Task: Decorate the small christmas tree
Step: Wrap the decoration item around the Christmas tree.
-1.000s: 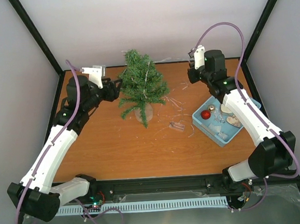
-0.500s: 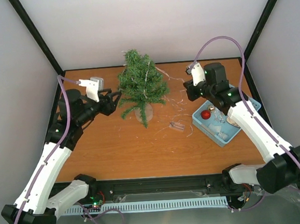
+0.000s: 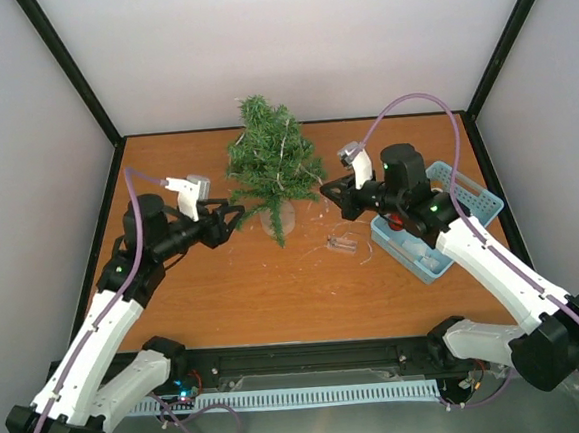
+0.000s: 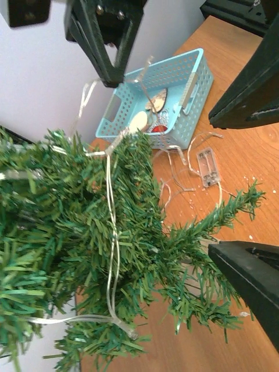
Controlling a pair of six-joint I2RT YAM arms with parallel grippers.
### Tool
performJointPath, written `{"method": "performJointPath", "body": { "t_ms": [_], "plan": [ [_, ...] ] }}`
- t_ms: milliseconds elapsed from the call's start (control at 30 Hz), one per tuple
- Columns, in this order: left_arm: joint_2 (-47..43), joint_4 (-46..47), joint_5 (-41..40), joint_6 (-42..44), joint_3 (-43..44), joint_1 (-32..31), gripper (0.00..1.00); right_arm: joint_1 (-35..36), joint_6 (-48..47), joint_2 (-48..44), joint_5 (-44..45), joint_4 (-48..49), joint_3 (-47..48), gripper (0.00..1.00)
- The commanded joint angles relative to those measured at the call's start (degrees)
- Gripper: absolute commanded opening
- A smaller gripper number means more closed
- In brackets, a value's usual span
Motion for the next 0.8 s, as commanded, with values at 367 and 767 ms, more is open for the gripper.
{"method": "performJointPath", "body": {
  "t_ms": [367,767],
  "plan": [
    [-4.63,13.92,6.18,-6.31,-8.4,-2.95,0.53,7.37,15.49,2.86,1.01,21.26,-6.32,0.12],
    [-7.45,5.0,-2.73,3.3,-4.52,-3.26,0.68,7.55,-25.21,-13.01,10.07,8.04,-13.65,0.58]
  ]
}}
